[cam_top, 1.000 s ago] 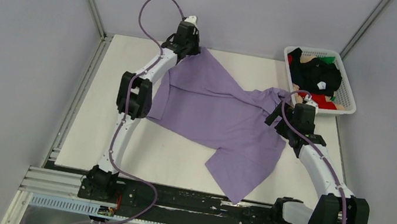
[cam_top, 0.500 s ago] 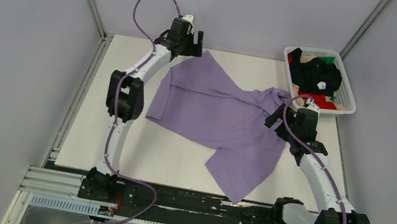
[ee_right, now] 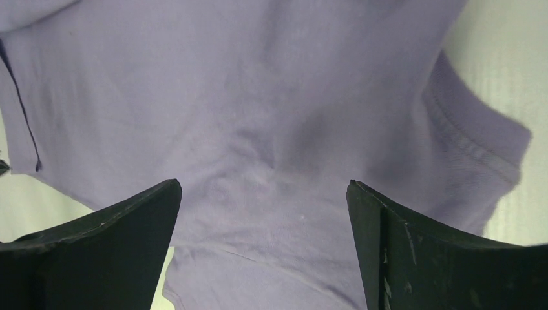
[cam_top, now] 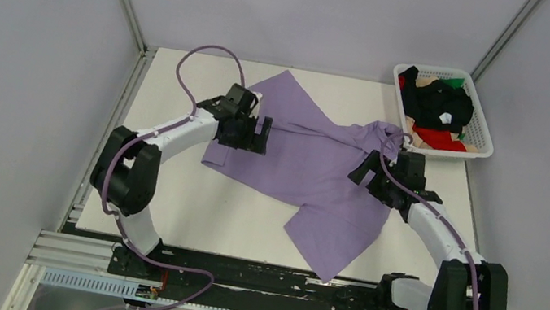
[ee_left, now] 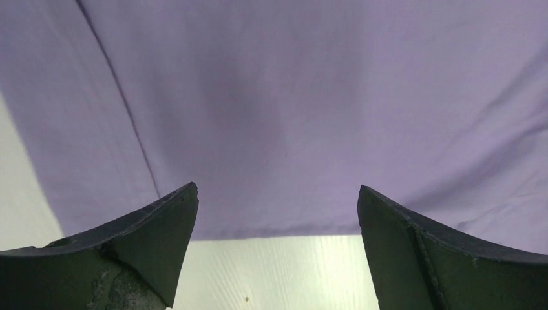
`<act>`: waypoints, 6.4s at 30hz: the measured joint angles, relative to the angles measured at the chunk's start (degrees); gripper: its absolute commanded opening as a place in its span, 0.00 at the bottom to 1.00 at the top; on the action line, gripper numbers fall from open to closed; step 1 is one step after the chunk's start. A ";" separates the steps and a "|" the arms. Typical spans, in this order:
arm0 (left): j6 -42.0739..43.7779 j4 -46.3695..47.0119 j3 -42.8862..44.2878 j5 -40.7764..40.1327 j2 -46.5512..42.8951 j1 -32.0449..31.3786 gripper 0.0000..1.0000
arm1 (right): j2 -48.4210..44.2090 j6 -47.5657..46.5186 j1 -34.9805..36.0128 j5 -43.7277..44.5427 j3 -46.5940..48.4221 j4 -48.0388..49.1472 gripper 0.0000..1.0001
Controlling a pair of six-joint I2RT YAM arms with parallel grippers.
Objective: Fold and stack the t-shirts
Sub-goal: Flatten out the tshirt
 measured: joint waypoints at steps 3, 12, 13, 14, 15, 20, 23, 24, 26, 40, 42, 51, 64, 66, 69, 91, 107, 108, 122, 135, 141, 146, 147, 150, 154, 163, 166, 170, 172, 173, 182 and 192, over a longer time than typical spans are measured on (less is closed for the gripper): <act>-0.59 -1.79 -4.13 1.01 2.43 -0.92 1.00 | 3.93 0.63 0.98 -0.94 0.00 0.68 1.00; -1.11 -3.06 -4.42 -4.42 7.67 -0.26 1.00 | 8.96 2.93 1.25 0.96 -0.48 0.90 1.00; -1.25 -2.97 -4.42 -5.31 7.69 -0.17 1.00 | 8.98 3.08 1.25 1.36 -0.48 0.90 1.00; -1.44 -3.04 -4.42 -6.27 7.87 0.24 1.00 | 8.98 3.23 1.25 1.79 -0.48 0.90 1.00; -1.70 -3.02 -4.42 -6.97 7.91 0.83 1.00 | 9.03 3.30 1.25 2.08 -0.48 0.90 1.00; -2.78 -2.64 -4.85 -11.26 7.89 8.22 1.00 | 9.11 3.87 0.74 3.10 -0.52 1.01 1.00; -4.15 -2.23 -4.90 -13.18 7.87 15.72 1.00 | 9.11 4.37 -0.07 2.99 -0.74 1.46 1.00; -4.63 -1.92 -4.90 -13.70 7.82 17.75 1.00 | 9.11 4.63 -0.37 2.93 -0.79 1.64 1.00; -5.66 -1.46 -4.90 -14.67 7.61 21.68 1.00 | 9.11 5.05 -0.92 2.82 -0.92 1.88 1.00; -9.29 -2.82 -8.07 -9.97 1.51 29.79 1.00 | 10.19 4.83 -4.37 4.76 0.79 -0.46 1.00; -9.86 -2.62 -12.04 -7.23 -1.36 29.73 1.00 | 12.02 4.90 -6.62 4.26 2.43 -0.79 1.00; -11.69 -3.10 -23.47 0.85 -12.50 29.57 1.00 | 21.31 4.04 -11.58 1.86 10.71 0.07 0.98; -12.81 -1.60 -25.57 2.45 -10.49 28.81 0.76 | 26.40 3.13 -9.68 2.75 15.43 3.52 0.98; -13.00 -1.14 -23.71 2.80 -8.39 28.83 0.68 | 24.33 3.15 -9.68 3.41 13.33 3.54 0.98; -12.96 -0.09 -20.87 3.69 -5.05 28.74 0.60 | 20.22 3.15 -9.66 4.17 9.92 2.78 0.99; -12.81 -0.17 -16.68 -0.31 -0.85 20.57 0.40 | 7.61 3.13 -9.66 9.73 6.88 -0.94 1.00; -13.33 -3.76 -15.30 -4.76 -0.07 16.63 0.00 | 2.80 3.13 -9.66 12.46 6.03 -5.07 1.00; -13.33 -3.61 -15.58 -4.85 -0.33 16.46 0.00 | 1.70 3.21 -9.66 12.74 5.97 -5.92 1.00; -13.53 -7.10 -25.11 -4.96 -9.66 15.61 0.00 | -6.75 10.86 1.11 10.86 6.43 -36.76 0.91; -13.31 -7.63 -27.21 -5.77 -13.14 15.58 0.00 | -7.69 27.50 17.64 6.86 -3.82 -46.29 0.68; -13.31 -7.39 -27.63 -5.77 -13.68 15.58 0.00 | -9.46 30.25 17.64 7.82 -7.13 -44.02 0.62; -13.35 -7.41 -27.67 -5.99 -14.12 15.58 0.00 | -9.18 31.69 17.64 7.67 -9.11 -43.15 0.57; -13.35 -7.43 -27.67 -6.03 -14.34 15.58 0.00 | -9.18 31.85 17.66 7.67 -9.11 -43.08 0.54; -13.44 -7.43 -27.67 -6.08 -15.13 15.58 0.00 | -9.18 32.39 17.68 8.02 -9.11 -42.40 0.41; -13.49 -7.45 -27.67 -6.10 -15.19 15.58 0.00 | -8.85 32.89 17.68 8.83 -8.98 -39.43 0.20; -13.51 -7.37 -27.69 -5.70 -15.26 15.58 0.00 | -5.11 30.93 17.79 14.21 -6.82 -26.73 0.00; -13.49 -7.37 -27.67 -5.44 -16.06 15.58 0.00 | -4.20 27.32 17.59 18.75 -5.75 -24.30 0.00; -13.46 -7.61 -26.67 -4.57 -19.96 15.58 0.00 | -5.03 22.14 16.04 23.74 -0.98 -24.22 0.00; -13.49 -7.87 -24.81 -3.96 -22.75 15.58 0.00 | -6.56 19.91 15.50 26.62 2.99 -24.09 0.00; -13.57 -7.87 -23.65 -3.56 -24.22 15.58 0.00 | -7.41 18.93 15.32 28.00 5.03 -24.00 0.00; -16.24 -4.07 -8.81 0.00 -36.37 15.50 0.00 | -19.02 7.87 15.19 41.18 22.38 -17.84 0.00; -16.41 -1.99 10.19 0.22 -40.48 15.37 0.00 | -27.45 -9.90 15.15 41.77 38.77 -3.65 0.00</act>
